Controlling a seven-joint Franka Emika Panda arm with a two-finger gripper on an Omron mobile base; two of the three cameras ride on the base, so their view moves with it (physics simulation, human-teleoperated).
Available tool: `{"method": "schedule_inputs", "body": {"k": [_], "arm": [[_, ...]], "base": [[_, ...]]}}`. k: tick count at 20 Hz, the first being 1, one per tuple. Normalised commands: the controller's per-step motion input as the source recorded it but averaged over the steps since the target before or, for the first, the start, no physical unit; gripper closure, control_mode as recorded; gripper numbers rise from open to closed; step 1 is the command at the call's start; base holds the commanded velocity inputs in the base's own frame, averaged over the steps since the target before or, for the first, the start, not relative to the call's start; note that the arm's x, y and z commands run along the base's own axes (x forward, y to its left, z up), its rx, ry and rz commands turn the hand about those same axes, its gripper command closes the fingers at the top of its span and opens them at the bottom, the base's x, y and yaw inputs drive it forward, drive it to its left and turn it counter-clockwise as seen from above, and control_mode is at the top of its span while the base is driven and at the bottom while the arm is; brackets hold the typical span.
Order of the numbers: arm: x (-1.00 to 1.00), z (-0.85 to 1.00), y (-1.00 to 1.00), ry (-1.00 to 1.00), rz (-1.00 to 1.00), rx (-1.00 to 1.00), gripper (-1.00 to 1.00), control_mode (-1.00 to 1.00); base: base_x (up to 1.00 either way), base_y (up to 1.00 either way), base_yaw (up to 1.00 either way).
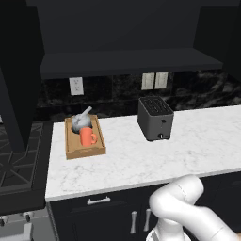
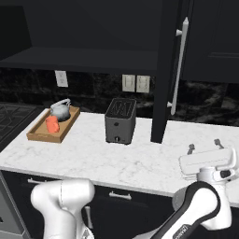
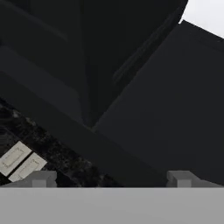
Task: Pick the kettle from the counter and place it on the tray. Then pick the mug from the cabinet and place it on the tray. Then close the cabinet doors.
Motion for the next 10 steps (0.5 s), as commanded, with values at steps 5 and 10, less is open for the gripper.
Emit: {"method": "schedule_inputs", "body": {"k": [5,10], "arm": [[0.18,0.3,0.0,-0.06,0.03,-0.27,-1.0,-1.0],[0.14,0.28,0.0,-0.06,0.04,-0.31,-1.0,-1.0]], "base": [[0.0,0.0,0.0],[0.0,0.0,0.0]]}}
